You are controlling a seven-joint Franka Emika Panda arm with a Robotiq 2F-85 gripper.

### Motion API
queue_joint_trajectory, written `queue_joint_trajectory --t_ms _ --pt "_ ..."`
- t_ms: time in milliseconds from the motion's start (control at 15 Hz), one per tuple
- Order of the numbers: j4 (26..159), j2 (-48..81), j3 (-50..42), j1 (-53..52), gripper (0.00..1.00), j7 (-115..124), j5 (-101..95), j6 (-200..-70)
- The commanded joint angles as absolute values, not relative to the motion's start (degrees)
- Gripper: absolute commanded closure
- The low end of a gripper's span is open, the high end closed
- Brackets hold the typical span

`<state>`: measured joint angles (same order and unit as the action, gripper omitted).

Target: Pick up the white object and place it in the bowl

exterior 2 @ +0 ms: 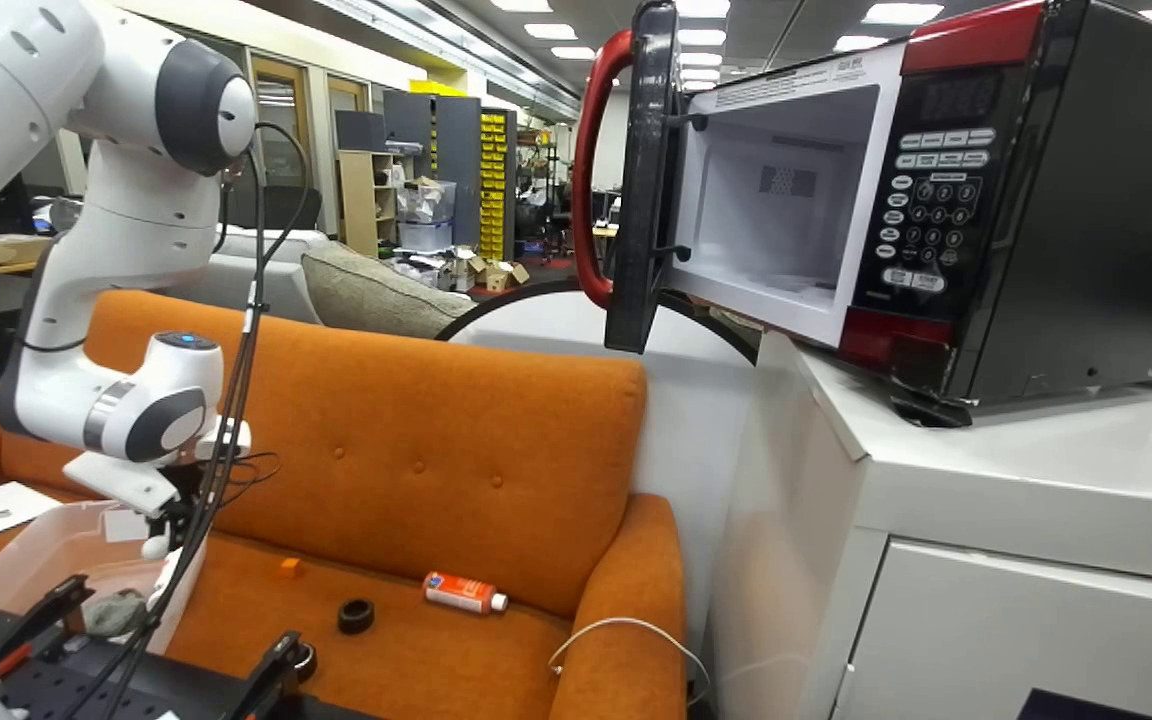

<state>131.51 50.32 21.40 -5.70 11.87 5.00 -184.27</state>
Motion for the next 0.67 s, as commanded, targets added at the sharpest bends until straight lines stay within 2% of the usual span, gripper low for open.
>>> queue_joint_trajectory --t_ms 0,200,267,333,600 --pt "132.6 50.3 23.5 -7.8 0.91 8.5 3.4 -180.4" --pt "131.8 51.5 23.8 -11.0 0.91 7.7 3.1 -178.2" --pt "131.4 51.7 23.3 -12.3 0.41 7.9 3.5 -177.9" --pt "131.1 52.0 23.3 -12.7 0.40 7.8 3.6 -177.9" --pt "130.3 51.5 22.8 -13.3 0.13 8.0 4.0 -179.0"
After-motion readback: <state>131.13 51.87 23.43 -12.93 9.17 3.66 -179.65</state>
